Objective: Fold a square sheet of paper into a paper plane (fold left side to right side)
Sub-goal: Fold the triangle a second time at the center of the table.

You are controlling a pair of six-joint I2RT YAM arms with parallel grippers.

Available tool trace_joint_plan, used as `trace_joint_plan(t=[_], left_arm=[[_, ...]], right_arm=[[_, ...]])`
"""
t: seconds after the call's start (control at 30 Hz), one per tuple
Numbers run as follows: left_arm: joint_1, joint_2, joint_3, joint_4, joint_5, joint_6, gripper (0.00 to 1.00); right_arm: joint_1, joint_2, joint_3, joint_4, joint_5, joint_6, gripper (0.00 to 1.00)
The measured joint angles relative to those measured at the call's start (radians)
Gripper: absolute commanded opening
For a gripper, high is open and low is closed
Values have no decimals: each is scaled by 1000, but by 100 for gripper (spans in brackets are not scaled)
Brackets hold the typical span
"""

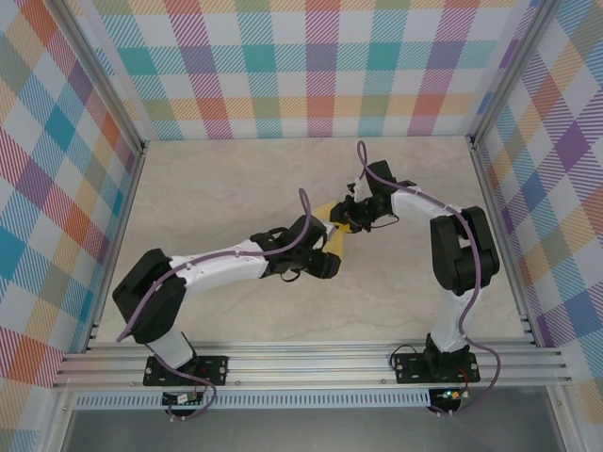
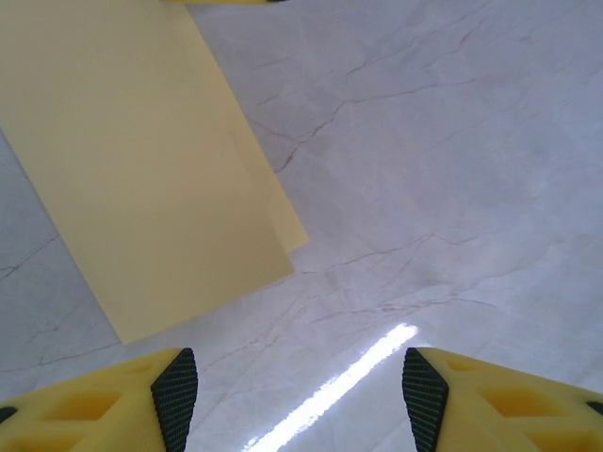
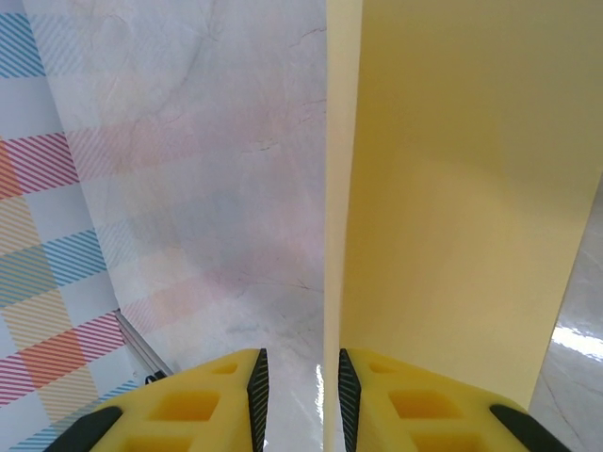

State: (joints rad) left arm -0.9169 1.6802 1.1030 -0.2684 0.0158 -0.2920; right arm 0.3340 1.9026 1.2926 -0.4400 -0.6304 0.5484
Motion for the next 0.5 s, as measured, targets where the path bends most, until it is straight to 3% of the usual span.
trace_joint_plan(t=[0.3, 0.5], left_arm=[[-60, 144, 122, -78, -213, 42, 60], [-64, 162, 163, -101, -288, 60, 39]], right_arm=[[0, 0, 0, -7, -3, 14, 27], [0, 0, 0, -11, -2, 16, 27]])
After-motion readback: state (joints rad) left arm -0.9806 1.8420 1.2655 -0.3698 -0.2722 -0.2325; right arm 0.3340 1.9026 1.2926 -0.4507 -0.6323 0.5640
